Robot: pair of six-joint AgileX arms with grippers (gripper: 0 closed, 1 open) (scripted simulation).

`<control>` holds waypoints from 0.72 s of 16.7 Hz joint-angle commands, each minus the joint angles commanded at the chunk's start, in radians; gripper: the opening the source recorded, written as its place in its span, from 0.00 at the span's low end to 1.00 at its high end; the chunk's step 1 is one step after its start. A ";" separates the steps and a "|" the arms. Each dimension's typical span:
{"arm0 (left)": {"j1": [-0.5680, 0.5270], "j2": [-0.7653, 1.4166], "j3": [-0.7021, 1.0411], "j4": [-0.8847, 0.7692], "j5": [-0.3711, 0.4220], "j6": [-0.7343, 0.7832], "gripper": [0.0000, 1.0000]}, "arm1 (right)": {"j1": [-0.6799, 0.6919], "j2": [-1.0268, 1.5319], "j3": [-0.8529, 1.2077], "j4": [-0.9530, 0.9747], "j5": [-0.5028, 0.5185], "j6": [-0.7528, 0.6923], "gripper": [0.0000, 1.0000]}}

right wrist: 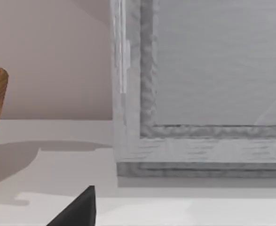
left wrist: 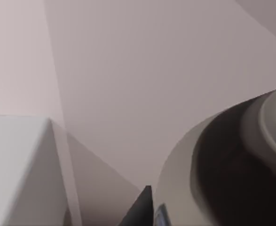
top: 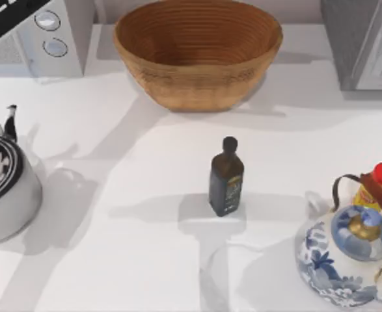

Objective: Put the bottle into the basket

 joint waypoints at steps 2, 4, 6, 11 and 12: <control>-0.008 0.029 0.013 0.026 0.007 0.008 0.00 | 0.000 0.000 0.000 0.000 0.000 0.000 1.00; -0.012 0.041 0.017 0.035 0.010 0.011 0.00 | 0.000 0.000 0.000 0.000 0.000 0.000 1.00; -0.012 0.041 0.017 0.035 0.010 0.011 0.00 | 0.000 0.000 0.000 0.000 0.000 0.000 1.00; -0.012 0.041 0.017 0.035 0.010 0.011 0.30 | 0.000 0.000 0.000 0.000 0.000 0.000 1.00; -0.012 0.041 0.017 0.035 0.010 0.011 0.38 | 0.000 0.000 0.000 0.000 0.000 0.000 1.00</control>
